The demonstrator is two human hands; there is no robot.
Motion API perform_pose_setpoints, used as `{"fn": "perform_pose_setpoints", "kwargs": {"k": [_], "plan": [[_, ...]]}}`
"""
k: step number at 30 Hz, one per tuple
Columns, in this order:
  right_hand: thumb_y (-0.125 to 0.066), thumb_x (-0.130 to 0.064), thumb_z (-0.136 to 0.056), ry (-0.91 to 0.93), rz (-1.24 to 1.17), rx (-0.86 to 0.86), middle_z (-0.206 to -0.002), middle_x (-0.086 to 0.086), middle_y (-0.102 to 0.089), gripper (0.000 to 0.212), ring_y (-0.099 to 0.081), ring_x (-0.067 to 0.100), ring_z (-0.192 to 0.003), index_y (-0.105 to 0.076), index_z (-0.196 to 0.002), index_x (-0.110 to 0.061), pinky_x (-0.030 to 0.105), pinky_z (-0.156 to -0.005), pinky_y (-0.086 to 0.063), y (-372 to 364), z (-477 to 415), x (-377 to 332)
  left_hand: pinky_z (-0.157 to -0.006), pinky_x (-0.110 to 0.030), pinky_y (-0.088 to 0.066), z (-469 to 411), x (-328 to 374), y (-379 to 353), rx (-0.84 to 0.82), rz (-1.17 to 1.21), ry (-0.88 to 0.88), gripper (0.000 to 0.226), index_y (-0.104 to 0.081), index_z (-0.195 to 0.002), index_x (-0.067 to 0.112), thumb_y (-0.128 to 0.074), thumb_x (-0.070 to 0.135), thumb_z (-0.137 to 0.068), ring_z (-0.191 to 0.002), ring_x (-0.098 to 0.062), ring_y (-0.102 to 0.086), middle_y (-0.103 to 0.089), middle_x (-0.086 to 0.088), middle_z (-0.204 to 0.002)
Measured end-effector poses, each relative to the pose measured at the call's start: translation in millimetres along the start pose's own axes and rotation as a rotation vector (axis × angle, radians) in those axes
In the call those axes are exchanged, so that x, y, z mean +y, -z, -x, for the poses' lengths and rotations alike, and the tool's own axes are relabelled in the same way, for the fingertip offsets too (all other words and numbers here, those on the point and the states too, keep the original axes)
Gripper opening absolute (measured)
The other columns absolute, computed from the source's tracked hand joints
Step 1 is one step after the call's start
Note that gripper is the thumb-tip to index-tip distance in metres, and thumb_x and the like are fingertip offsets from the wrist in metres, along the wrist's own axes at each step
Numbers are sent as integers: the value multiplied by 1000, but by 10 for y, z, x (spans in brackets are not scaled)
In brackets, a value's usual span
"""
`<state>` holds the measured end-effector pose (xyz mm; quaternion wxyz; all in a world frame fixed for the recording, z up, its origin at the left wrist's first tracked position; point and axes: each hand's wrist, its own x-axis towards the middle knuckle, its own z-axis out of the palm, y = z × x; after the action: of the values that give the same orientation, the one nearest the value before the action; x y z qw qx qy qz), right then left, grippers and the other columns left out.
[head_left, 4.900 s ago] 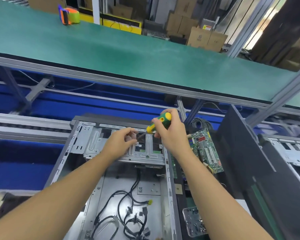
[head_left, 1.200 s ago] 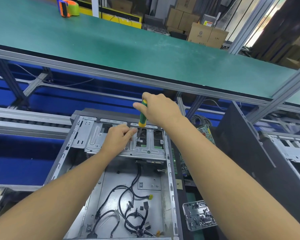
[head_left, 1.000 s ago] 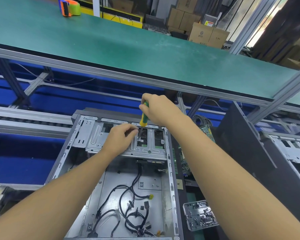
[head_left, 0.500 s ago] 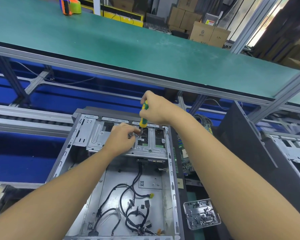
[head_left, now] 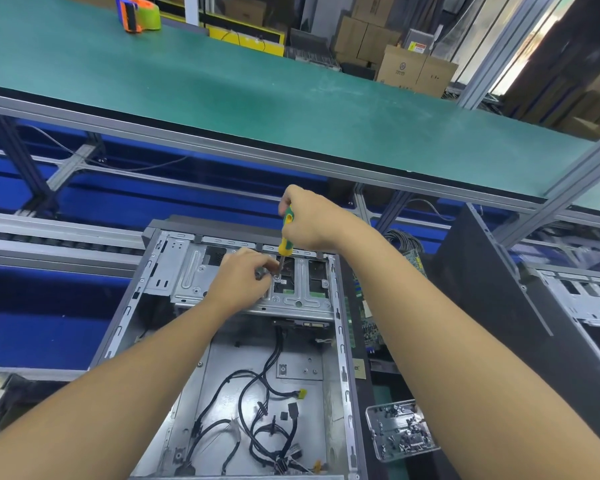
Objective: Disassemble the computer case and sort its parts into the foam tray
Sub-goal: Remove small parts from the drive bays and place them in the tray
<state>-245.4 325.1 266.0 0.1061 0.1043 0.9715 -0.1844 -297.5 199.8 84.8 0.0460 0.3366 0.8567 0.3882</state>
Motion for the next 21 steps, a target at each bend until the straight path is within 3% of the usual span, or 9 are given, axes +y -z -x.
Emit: {"fn": "perform_pose_setpoints", "kwargs": {"k": [3,5,8,10,12,14,17,19,21], "plan": [[-53,-44,-97,-45,107,84,-123,10,-49,39,-55,29,-93,-43,-124,-17,38,-68,-38,-63,17,4,-100,-44,-41,7,2,-1,4,30,13,21,-75,-96,29,-65,15,-85,-103,-11,-54,-69,17,-93],[-34,-66,-98,-116,251,181,-115,10,-54,64,-57,37,-101,-40,-133,-13,37,-63,-35,-105,15,-9,-100,-44,-41,16,5,4,5,36,13,22,-75,-97,29,-65,14,-84,-103,-11,-54,-68,18,-92],[-31,-50,-106,-95,304,281,-87,6,-55,40,-55,28,-74,-42,-112,-12,33,-51,-27,-140,-12,-11,-100,-42,-42,22,28,19,-6,18,17,28,-75,-99,29,-62,10,-83,-103,-10,-53,-64,22,-89],[-43,-30,-104,-40,132,230,-96,9,-56,19,-50,25,-72,-39,-107,-11,35,-55,-33,-118,-21,5,-96,-38,-44,32,58,24,-10,65,46,37,-74,-100,29,-56,3,-80,-100,-10,-54,-62,25,-89],[-54,-21,-96,-23,-42,87,-96,5,-52,21,-47,25,-81,-41,-111,-12,35,-59,-35,-50,-13,16,-80,-29,-49,34,75,38,7,210,132,47,-71,-100,32,-48,-2,-79,-86,-8,-58,-66,21,-91],[-57,-25,-93,-25,-71,11,-95,1,-48,29,-47,26,-89,-40,-115,-15,35,-60,-35,-16,13,0,-62,-19,-45,26,74,52,54,372,217,49,-68,-98,34,-43,-5,-83,-67,-3,-56,-71,14,-91],[-46,-54,-98,-88,99,138,-115,7,-48,53,-49,32,-101,-38,-130,-13,38,-68,-36,-84,11,-10,-55,-11,-38,29,81,76,122,473,253,44,-70,-101,27,-40,-2,-88,-60,6,-55,-74,9,-87],[-31,-63,-101,-150,219,250,-102,7,-51,61,-52,32,-88,-38,-131,-11,35,-56,-32,-123,4,-27,-52,-14,-38,40,83,76,136,479,253,40,-71,-100,27,-40,2,-90,-54,2,-52,-74,9,-86],[-30,-53,-105,-159,273,291,-90,5,-50,49,-51,30,-79,-42,-123,-10,34,-49,-26,-115,-14,-32,-50,-21,-39,38,72,63,139,472,256,38,-71,-99,28,-42,5,-91,-52,-8,-46,-74,11,-86]]}}
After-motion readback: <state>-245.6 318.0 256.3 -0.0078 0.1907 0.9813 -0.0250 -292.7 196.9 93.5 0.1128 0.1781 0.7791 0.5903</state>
